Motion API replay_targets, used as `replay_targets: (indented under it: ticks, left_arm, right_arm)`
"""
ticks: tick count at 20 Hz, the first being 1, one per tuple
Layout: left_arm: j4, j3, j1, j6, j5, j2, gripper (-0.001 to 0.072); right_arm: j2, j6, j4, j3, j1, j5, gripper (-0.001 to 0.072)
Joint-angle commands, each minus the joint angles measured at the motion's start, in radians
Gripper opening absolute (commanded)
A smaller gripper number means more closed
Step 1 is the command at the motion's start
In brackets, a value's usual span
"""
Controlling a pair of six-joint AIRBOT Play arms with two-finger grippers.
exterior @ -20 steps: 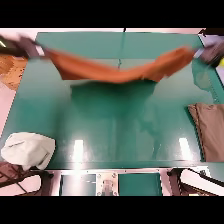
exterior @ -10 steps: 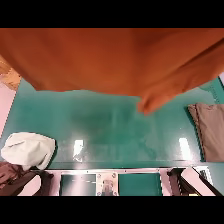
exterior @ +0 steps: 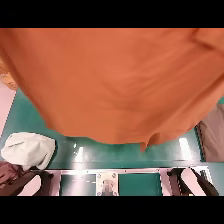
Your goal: Fold the shirts.
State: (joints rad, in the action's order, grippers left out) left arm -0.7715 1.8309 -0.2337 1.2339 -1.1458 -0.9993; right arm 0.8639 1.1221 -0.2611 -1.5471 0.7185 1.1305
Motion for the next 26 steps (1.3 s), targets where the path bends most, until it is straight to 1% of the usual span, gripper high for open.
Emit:
replay_targets:
  ticks: [1,3,5,6,7,10,12,15,17,19,24,26]
  left_arm:
    - [-0.003,-0.215,0.0,-0.028,-0.032,-0.08,0.0021]
    - [0.034,-0.369,0.0,-0.08,0.003,-0.174,0.0021]
    - [0.103,-0.481,0.005,-0.142,0.059,-0.291,0.0021]
    - [0.126,-0.51,0.018,-0.165,0.094,-0.365,0.002]
    - [0.139,-0.51,0.035,-0.171,0.119,-0.436,0.0021]
    - [0.227,-0.466,0.099,-0.222,0.224,-0.615,0.0021]
    - [0.235,-0.391,0.125,-0.22,0.299,-0.692,0.0021]
    - [0.235,-0.28,0.127,-0.212,0.349,-0.749,0.0021]
    - [0.234,-0.243,0.124,-0.21,0.365,-0.761,0.0021]
    - [0.232,-0.234,0.124,-0.211,0.372,-0.765,0.0021]
    - [0.224,-0.234,0.124,-0.214,0.374,-0.766,0.0021]
    - [0.171,-0.234,0.126,-0.206,0.326,-0.766,0.0021]
  right_arm:
    - [0.014,-0.001,-0.319,0.247,-0.24,-0.208,0.0019]
    - [0.061,-0.02,-0.327,0.45,-0.356,-0.428,0.0019]
    - [0.162,-0.027,-0.326,0.586,-0.444,-0.637,0.0019]
    - [0.238,-0.027,-0.327,0.608,-0.467,-0.705,0.0019]
    - [0.317,-0.027,-0.321,0.599,-0.473,-0.733,0.0019]
    - [0.559,-0.027,-0.27,0.465,-0.463,-0.737,0.0018]
    - [0.684,-0.027,-0.247,0.328,-0.458,-0.711,0.0018]
    - [0.814,-0.027,-0.247,0.122,-0.45,-0.649,0.0019]
    - [0.869,-0.027,-0.247,0.019,-0.447,-0.627,0.0019]
    - [0.898,-0.023,-0.247,-0.037,-0.448,-0.624,0.0019]
    - [0.911,-0.024,-0.268,-0.044,-0.447,-0.626,0.0019]
    - [0.911,-0.023,-0.328,-0.044,-0.435,-0.549,0.0019]
